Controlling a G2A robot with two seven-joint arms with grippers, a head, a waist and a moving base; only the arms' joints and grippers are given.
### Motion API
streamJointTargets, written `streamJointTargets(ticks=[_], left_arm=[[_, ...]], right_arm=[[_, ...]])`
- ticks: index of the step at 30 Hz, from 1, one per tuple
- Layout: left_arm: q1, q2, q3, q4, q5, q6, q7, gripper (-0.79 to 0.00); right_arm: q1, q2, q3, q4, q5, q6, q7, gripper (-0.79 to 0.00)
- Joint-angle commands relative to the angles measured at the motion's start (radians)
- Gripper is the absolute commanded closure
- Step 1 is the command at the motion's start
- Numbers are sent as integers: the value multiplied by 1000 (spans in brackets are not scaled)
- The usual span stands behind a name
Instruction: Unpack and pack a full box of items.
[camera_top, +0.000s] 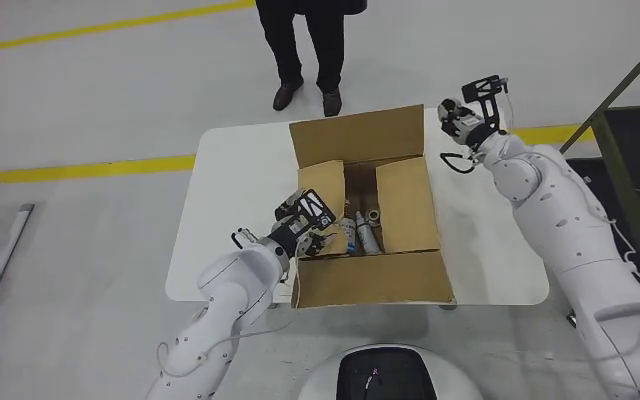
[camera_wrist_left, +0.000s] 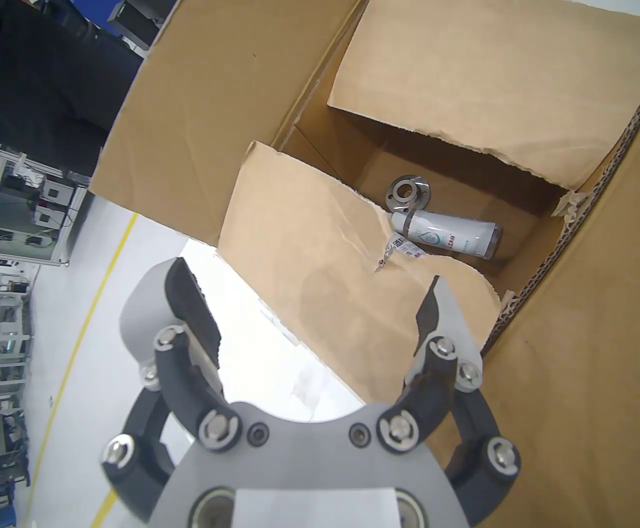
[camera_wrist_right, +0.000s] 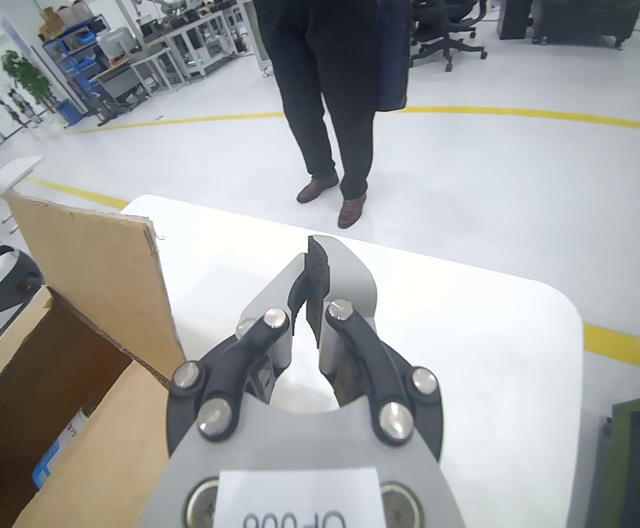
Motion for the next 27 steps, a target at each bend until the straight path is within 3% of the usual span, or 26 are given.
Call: streamJointTargets(ticks=[1,13,20,27], left_arm=[[8,0,-8,-7,1,8,16,-785],[59,12,-128,-93,-77,-30,31,-785],[106,20,-198,-126,-114,-51,40,-785],[135,29,-277,-155,-168,-86,41,-785]], right_arm=[[22,-7,-20,29,2,-50,-9,0],[74,-12,-67,99,-20,-330,-67,0],[34,17,-63,24,-115,-474,-77,0],[-44,53,-33,-127,-217,-523,-76,0]])
